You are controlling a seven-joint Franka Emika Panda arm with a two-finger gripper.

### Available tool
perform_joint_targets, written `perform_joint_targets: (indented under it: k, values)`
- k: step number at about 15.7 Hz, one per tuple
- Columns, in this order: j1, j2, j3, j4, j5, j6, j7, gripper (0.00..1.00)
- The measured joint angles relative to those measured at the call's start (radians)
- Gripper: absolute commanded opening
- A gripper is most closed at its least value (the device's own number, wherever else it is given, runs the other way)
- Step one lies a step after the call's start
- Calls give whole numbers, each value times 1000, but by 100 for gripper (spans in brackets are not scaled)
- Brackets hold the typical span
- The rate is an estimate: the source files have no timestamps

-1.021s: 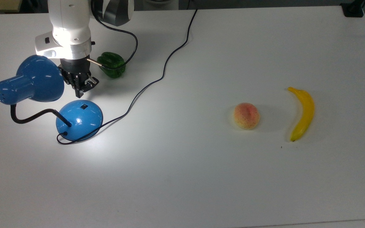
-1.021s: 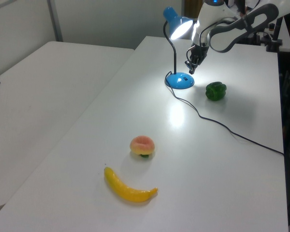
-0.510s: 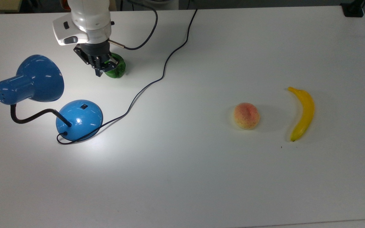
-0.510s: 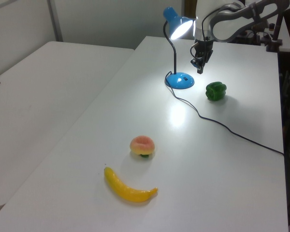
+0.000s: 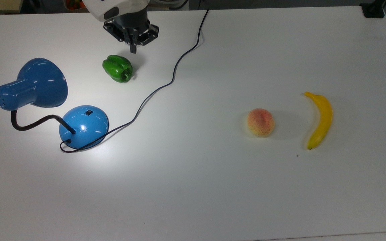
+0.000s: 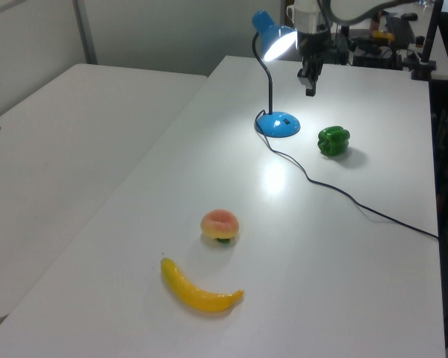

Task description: Turn on desk lamp

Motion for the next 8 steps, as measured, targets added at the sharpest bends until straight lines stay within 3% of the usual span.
perform_joint_targets:
  k: [3,4,6,8]
  values:
    - [13,-25,-2,73,42,-97,-84,4]
    - [26,-38,-6,82,45,-111,-97,15]
    - [52,-64,-10,87,45,-133,-103,56]
    - [66,-83,-11,87,45,-146,-103,76]
